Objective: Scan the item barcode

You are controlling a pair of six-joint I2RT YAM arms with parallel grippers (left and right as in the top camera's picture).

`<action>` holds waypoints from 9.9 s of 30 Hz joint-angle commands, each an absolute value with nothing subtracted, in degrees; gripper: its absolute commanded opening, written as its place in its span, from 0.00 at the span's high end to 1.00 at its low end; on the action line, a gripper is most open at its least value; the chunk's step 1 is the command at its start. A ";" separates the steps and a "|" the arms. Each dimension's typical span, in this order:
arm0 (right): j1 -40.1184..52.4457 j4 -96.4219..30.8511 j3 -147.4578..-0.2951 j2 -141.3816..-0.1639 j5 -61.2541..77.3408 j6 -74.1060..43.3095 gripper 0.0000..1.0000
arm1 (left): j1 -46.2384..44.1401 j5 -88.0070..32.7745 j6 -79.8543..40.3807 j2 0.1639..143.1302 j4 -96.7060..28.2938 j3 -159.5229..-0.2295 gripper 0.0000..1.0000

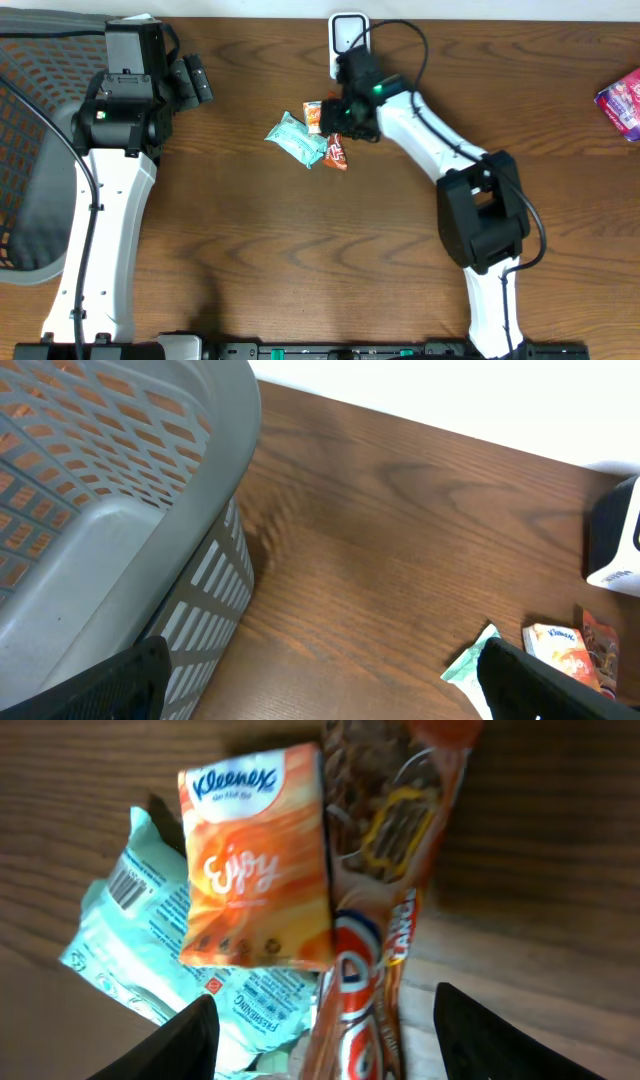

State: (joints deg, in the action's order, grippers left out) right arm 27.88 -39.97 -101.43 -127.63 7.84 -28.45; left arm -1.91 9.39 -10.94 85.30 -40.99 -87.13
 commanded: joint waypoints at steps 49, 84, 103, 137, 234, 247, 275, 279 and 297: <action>14.04 -37.93 -93.32 -109.23 53.58 -37.06 0.98 | -1.63 10.11 -11.68 85.73 -41.15 -87.22 0.02; 11.70 -36.60 -93.32 -109.43 86.96 -35.92 0.98 | -1.63 10.11 -11.68 85.73 -41.15 -87.22 0.02; 14.72 -55.59 -90.59 -109.62 -5.65 -48.53 0.98 | -1.63 10.11 -11.68 85.73 -41.15 -87.22 0.02; 19.33 -43.66 -87.81 -109.34 -11.55 -31.38 0.69 | -1.63 10.11 -11.68 85.73 -41.15 -87.22 0.02; 10.22 -44.45 -80.25 -103.13 -1.28 -26.09 0.99 | -1.63 10.11 -11.68 85.73 -41.15 -87.22 0.02; 18.76 -45.84 -80.12 -108.84 7.97 -26.15 0.99 | -1.63 10.11 -11.68 85.73 -41.15 -87.22 0.02; 19.73 -50.30 -88.95 -111.15 -7.66 -22.63 0.99 | -1.63 10.11 -11.68 85.73 -41.17 -87.22 0.02; 17.58 -52.64 -88.82 -110.59 -7.79 -23.31 0.99 | -1.63 10.11 -11.68 85.73 -41.15 -87.22 0.02; 15.09 -44.88 -79.96 -118.67 -1.91 -27.38 0.99 | -1.63 10.11 -11.68 85.73 -41.15 -87.22 0.02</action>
